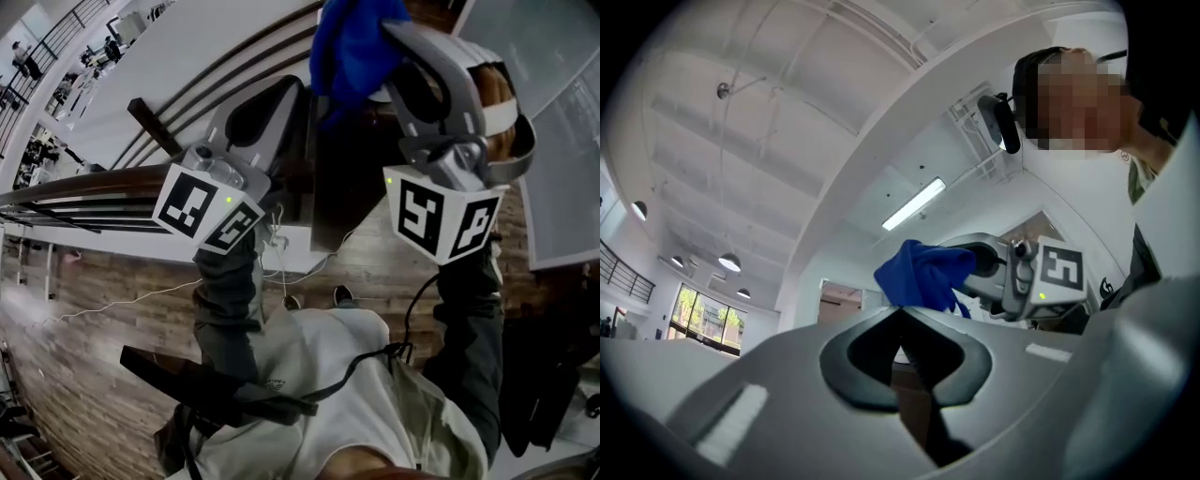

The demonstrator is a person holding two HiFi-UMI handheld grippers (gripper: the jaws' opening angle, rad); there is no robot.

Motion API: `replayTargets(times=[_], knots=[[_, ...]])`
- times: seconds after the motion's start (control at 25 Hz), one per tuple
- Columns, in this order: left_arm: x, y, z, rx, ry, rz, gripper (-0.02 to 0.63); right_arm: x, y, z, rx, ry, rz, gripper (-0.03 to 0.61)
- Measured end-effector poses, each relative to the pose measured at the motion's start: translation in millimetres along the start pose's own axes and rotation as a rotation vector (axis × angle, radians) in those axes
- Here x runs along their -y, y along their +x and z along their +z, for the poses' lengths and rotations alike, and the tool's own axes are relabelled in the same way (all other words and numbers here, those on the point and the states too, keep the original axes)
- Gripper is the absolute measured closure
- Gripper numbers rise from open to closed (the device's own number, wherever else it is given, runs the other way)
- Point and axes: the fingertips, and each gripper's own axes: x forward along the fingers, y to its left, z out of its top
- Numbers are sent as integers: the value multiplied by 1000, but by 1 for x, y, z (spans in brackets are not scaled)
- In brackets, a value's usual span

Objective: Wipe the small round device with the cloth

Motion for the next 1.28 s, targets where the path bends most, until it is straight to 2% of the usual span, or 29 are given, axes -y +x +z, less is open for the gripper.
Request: replayTargets(times=[0.08, 0.16, 0.32, 0.48, 0.56, 0.68, 0.84, 0.96, 1.04, 1.12, 1.2, 1.28], knots=[[0, 0, -1, 1, -4, -1, 612, 19, 2, -28, -69, 69, -34, 505], [1, 1, -3, 2, -10, -5, 612, 16, 2, -48, -106, 114, -23, 505], [3, 4, -10, -5, -21, -21, 612, -12, -17, -50, -118, 110, -11, 508], [0, 3, -11, -5, -21, -20, 612, -64, -41, -45, -122, 90, 115, 508], [-1, 3, -9, -5, -23, -18, 612, -78, -48, -49, -126, 115, 165, 508], [-1, 5, -9, -7, -31, -22, 612, -64, -42, -66, -153, 168, 154, 511], [2, 8, -8, -6, -40, -28, 612, -9, -14, -89, -161, 271, 14, 511], [7, 7, -9, -9, -47, -33, 612, -10, -2, -92, -189, 264, 63, 512], [7, 5, -11, -15, -49, -32, 612, -35, -6, -92, -211, 241, 143, 517], [6, 4, -13, -20, -49, -29, 612, -59, -11, -98, -220, 260, 212, 526], [5, 2, -16, -24, -52, -22, 612, -66, -11, -104, -200, 320, 222, 531], [4, -1, -18, -28, -55, -15, 612, -52, -7, -110, -185, 377, 179, 535]])
